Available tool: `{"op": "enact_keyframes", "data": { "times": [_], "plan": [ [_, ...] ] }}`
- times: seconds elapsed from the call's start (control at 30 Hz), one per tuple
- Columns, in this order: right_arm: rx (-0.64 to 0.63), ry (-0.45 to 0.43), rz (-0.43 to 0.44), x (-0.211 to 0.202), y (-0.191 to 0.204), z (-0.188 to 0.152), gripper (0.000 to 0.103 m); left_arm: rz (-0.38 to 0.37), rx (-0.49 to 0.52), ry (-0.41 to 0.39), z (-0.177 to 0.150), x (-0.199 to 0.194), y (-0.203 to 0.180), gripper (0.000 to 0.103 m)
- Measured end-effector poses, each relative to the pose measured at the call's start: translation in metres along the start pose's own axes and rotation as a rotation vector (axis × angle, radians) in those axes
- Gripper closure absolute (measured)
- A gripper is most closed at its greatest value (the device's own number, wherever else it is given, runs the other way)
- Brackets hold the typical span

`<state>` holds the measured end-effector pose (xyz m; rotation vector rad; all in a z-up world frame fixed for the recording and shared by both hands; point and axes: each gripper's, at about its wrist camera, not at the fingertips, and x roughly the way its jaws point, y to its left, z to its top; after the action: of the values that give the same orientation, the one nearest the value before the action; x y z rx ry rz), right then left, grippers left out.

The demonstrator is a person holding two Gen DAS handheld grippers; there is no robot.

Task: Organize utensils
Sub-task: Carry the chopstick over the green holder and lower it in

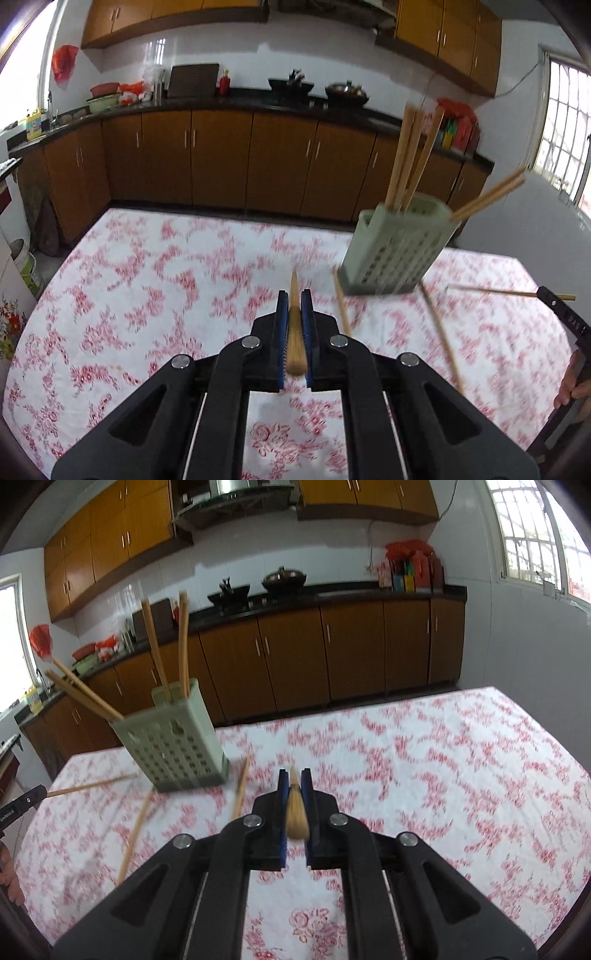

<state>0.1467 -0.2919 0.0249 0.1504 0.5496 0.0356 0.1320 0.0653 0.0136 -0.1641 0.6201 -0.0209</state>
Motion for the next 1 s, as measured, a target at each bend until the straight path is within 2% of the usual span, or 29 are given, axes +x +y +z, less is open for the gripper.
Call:
{"op": "enact_keyframes", "data": {
  "times": [0.23, 0.57, 0.77, 1.0],
  "plan": [
    [0.0, -0.064, 0.013, -0.012, 0.005, 0.017, 0.095, -0.023, 0.015, -0.077, 0.021, -0.019, -0.01, 0.096],
    [-0.027, -0.097, 0.038, -0.023, 0.018, 0.033, 0.095, -0.035, 0.035, -0.109, 0.03, -0.027, -0.015, 0.096],
    [-0.01, -0.128, 0.124, -0.046, 0.025, 0.06, 0.095, -0.095, 0.047, -0.14, 0.043, -0.048, -0.027, 0.096],
    [-0.017, -0.163, 0.253, -0.073, 0.045, 0.089, 0.095, -0.16, 0.059, -0.231, 0.071, -0.071, -0.055, 0.096]
  ]
}}
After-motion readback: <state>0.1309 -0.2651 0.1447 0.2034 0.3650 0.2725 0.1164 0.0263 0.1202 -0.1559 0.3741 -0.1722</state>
